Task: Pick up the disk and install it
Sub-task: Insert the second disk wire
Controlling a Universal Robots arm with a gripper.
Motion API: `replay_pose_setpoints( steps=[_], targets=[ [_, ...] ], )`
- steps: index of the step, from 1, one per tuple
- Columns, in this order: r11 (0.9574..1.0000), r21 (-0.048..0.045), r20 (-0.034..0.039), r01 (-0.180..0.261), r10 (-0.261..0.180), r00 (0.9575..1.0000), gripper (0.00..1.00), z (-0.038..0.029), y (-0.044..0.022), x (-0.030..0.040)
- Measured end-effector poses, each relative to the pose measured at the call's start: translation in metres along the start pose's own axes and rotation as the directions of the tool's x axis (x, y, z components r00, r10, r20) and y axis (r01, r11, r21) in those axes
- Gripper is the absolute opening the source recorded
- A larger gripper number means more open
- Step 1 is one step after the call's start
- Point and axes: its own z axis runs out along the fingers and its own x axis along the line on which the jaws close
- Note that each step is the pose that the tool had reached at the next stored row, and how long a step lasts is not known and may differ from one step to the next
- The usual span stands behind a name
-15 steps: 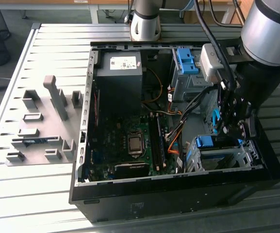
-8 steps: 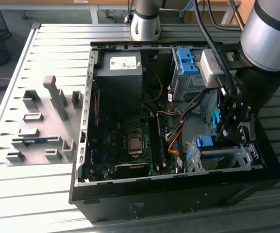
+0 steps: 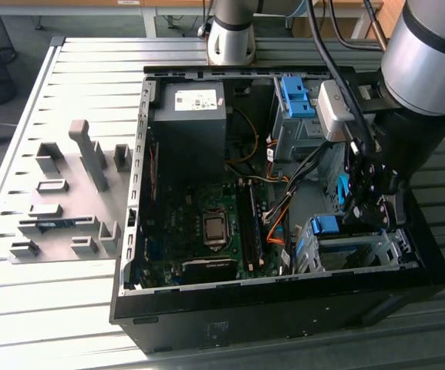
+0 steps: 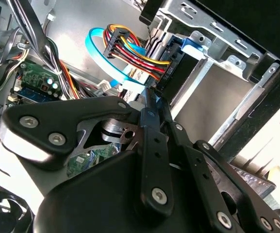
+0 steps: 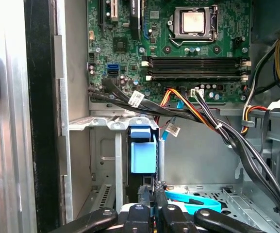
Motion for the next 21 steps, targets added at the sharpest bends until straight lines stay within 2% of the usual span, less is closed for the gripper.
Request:
replay_pose_setpoints(
  steps=[11,21],
  targets=[
    [1.0,-0.0002,0.0034,0.0,0.0,1.0,0.16,0.0026,0.0001,-0.0001],
    [1.0,-0.0004,0.0016,0.0,0.0,1.0,0.16,0.0063,0.0005,0.0004]
  ],
)
